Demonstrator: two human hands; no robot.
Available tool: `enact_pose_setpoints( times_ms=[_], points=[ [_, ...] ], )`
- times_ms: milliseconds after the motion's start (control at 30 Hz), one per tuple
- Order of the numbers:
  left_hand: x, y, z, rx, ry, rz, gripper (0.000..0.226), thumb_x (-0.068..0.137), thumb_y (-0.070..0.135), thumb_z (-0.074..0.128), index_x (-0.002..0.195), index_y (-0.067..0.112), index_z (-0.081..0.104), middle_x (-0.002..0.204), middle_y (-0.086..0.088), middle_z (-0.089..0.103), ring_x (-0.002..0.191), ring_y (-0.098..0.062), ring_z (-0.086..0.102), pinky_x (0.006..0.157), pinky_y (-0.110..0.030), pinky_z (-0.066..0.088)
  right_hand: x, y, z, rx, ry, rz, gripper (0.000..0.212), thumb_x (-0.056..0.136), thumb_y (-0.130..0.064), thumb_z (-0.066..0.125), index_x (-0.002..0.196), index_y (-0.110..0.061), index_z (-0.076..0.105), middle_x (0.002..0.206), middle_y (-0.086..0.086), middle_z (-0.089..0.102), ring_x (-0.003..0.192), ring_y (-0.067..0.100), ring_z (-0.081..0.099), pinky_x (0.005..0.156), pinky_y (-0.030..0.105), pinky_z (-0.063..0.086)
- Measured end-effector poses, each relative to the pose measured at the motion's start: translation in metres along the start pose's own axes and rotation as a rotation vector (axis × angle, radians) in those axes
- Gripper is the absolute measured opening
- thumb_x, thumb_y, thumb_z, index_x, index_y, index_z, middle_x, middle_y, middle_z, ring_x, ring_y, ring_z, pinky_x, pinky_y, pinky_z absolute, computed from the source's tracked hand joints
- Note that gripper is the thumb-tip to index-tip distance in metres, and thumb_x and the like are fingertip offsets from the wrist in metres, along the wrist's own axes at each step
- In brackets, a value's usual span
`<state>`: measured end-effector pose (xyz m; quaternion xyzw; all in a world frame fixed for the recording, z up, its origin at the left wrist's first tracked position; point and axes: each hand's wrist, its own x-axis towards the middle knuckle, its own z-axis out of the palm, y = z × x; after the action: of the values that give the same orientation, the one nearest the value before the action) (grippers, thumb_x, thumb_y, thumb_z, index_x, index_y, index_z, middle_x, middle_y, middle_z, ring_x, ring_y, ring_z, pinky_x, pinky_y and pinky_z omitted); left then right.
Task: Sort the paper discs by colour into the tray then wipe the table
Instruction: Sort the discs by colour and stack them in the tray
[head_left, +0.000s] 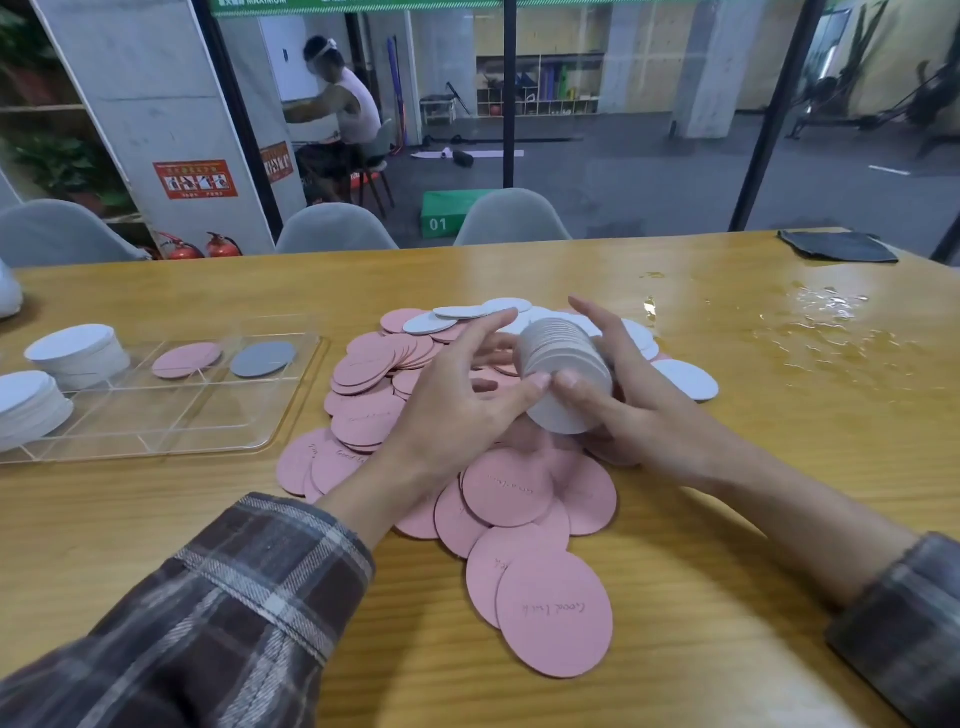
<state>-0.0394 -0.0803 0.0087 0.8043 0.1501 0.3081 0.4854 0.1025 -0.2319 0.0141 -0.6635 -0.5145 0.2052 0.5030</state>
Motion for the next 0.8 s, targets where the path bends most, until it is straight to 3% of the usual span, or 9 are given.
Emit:
enact_pose_setpoints(
  times_ms=[133, 267, 300, 400, 500, 633, 700, 800],
  points=[
    [0.0, 0.0, -0.008, 0.105, -0.047, 0.11, 0.06, 0.091, 0.021, 0.08, 0.146, 0.029, 0.057, 0.136, 0.008, 0.065, 0.12, -0.003, 0.064, 0.099, -0.024, 0.055, 0.0, 0.001, 0.0, -0.168, -0.044, -0.045, 0.057, 0.103, -0.039, 0.054, 0.153, -0.032, 0.028, 0.133, -0.013, 0.056, 0.104, -0.001, 0.061, 0.081, 0.016, 0.048],
    [-0.001, -0.001, -0.009, 0.227, -0.052, 0.156, 0.058, 0.094, 0.024, 0.077, 0.148, 0.028, 0.055, 0.139, 0.014, 0.062, 0.124, 0.0, 0.06, 0.096, -0.016, 0.052, 0.001, 0.008, -0.003, -0.346, -0.051, -0.049, 0.06, 0.101, -0.057, 0.05, 0.152, -0.031, 0.031, 0.137, -0.013, 0.052, 0.126, 0.014, 0.049, 0.102, 0.042, 0.046],
    [-0.002, -0.002, -0.007, 0.241, -0.072, 0.152, 0.057, 0.097, 0.024, 0.073, 0.15, 0.026, 0.053, 0.139, 0.016, 0.061, 0.125, 0.002, 0.058, 0.096, -0.013, 0.05, 0.001, 0.009, -0.004, -0.386, -0.066, -0.037, 0.062, 0.102, -0.057, 0.048, 0.154, -0.031, 0.028, 0.139, -0.013, 0.05, 0.129, 0.013, 0.044, 0.108, 0.043, 0.042],
    [-0.006, -0.004, -0.002, 0.352, -0.13, 0.156, 0.059, 0.104, 0.028, 0.061, 0.159, 0.021, 0.04, 0.145, 0.013, 0.055, 0.13, 0.003, 0.051, 0.108, -0.018, 0.044, 0.0, 0.009, -0.003, -0.518, -0.096, -0.005, 0.075, 0.103, -0.054, 0.044, 0.163, -0.029, 0.008, 0.158, -0.01, 0.034, 0.145, 0.008, 0.024, 0.118, 0.029, 0.023],
    [-0.011, -0.002, 0.006, 0.473, -0.149, 0.154, 0.064, 0.109, 0.032, 0.049, 0.165, 0.024, 0.021, 0.156, 0.006, 0.044, 0.137, -0.009, 0.043, 0.112, -0.024, 0.036, 0.0, 0.011, -0.003, -0.578, -0.093, 0.018, 0.082, 0.102, -0.055, 0.039, 0.164, -0.024, -0.006, 0.169, -0.01, 0.013, 0.153, 0.003, 0.008, 0.114, 0.016, 0.009],
    [-0.018, -0.001, 0.014, 0.513, -0.13, 0.161, 0.064, 0.111, 0.033, 0.042, 0.167, 0.026, 0.011, 0.165, 0.007, 0.032, 0.145, -0.015, 0.035, 0.112, -0.028, 0.033, -0.001, 0.01, -0.005, -0.588, -0.108, 0.038, 0.088, 0.098, -0.06, 0.032, 0.162, -0.021, -0.013, 0.17, -0.01, 0.004, 0.153, 0.001, 0.004, 0.107, 0.006, 0.003],
    [-0.018, -0.002, 0.013, 0.503, -0.134, 0.165, 0.063, 0.111, 0.032, 0.041, 0.167, 0.025, 0.012, 0.165, 0.007, 0.032, 0.146, -0.014, 0.035, 0.111, -0.025, 0.033, -0.003, 0.009, -0.006, -0.576, -0.12, 0.029, 0.083, 0.102, -0.054, 0.034, 0.163, -0.02, -0.01, 0.169, -0.01, 0.009, 0.15, -0.001, 0.006, 0.103, -0.003, 0.001],
    [-0.013, -0.003, 0.007, 0.463, -0.128, 0.157, 0.062, 0.11, 0.028, 0.048, 0.165, 0.02, 0.021, 0.158, 0.003, 0.045, 0.139, -0.013, 0.043, 0.106, -0.018, 0.034, -0.003, 0.007, -0.007, -0.499, -0.08, 0.009, 0.074, 0.104, -0.046, 0.044, 0.164, -0.022, 0.008, 0.156, -0.013, 0.033, 0.142, 0.001, 0.027, 0.106, 0.009, 0.018]
  ],
)
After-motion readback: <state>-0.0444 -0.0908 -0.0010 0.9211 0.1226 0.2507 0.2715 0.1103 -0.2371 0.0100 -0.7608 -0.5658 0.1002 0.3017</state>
